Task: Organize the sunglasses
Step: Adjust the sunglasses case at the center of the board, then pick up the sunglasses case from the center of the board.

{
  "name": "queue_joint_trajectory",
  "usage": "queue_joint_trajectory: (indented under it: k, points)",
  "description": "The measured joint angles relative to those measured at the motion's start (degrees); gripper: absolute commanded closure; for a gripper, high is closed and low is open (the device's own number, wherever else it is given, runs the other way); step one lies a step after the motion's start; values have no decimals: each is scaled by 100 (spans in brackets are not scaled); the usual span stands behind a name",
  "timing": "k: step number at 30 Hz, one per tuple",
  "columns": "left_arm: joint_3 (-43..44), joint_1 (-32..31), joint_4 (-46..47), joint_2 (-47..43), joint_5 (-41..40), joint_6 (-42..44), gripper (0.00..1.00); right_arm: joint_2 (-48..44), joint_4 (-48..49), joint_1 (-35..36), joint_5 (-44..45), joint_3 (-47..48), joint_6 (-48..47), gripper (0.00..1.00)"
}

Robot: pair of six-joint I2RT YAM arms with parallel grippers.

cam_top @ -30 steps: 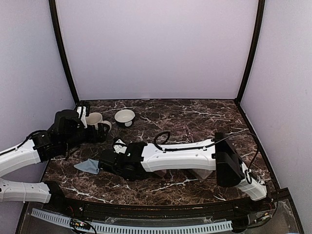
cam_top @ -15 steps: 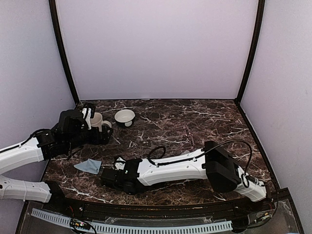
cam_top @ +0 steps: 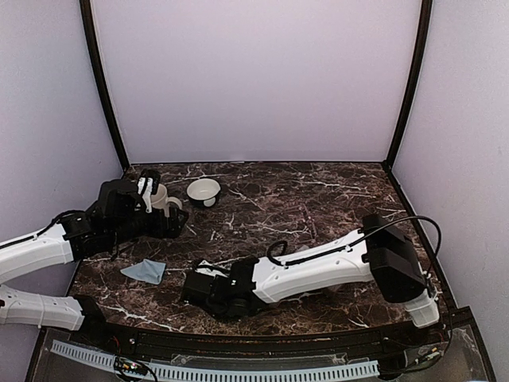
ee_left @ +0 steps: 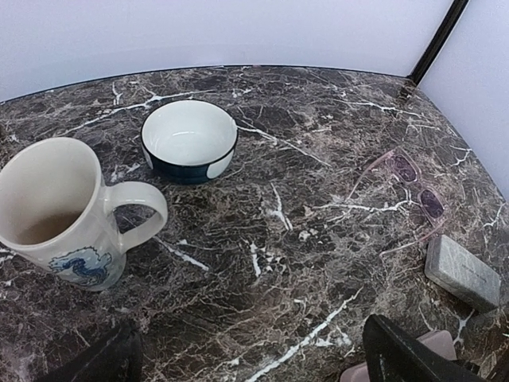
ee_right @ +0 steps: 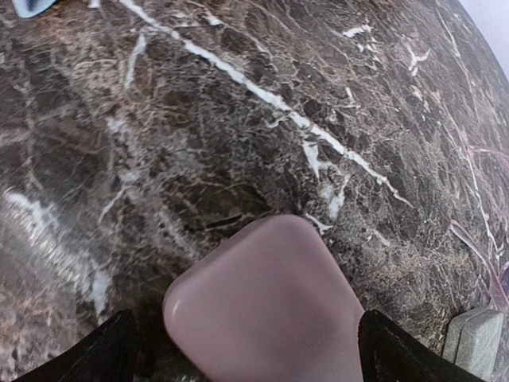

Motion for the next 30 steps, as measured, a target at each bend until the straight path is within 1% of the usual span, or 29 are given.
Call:
queue_joint_trajectory:
  k: [3,5,10,15,22,26,30]
  points:
    - [-61,2,59,15,129,20,1,-474,372,-57,-363,-527,-120,0]
    - [-103,0,92,15,210,42,1,-914,702,-136,-682,-1043,-232,0]
    - [-232,2,240,22,426,90,1,-2122,1368,-678,-1453,-2529,-520,0]
    - [-258,2,334,149,538,111,1,-2756,1644,-1106,-2159,-3512,-957,0]
    - [-262,2,448,350,662,111,1,-2846,1768,-1117,-2741,-3866,-1613,0]
    - [-278,2,505,426,702,111,1,-2839,1801,-1165,-2837,-3884,-1845,0]
    - [-278,2,597,553,769,109,1,-2769,1858,-1257,-2852,-3864,-2079,4]
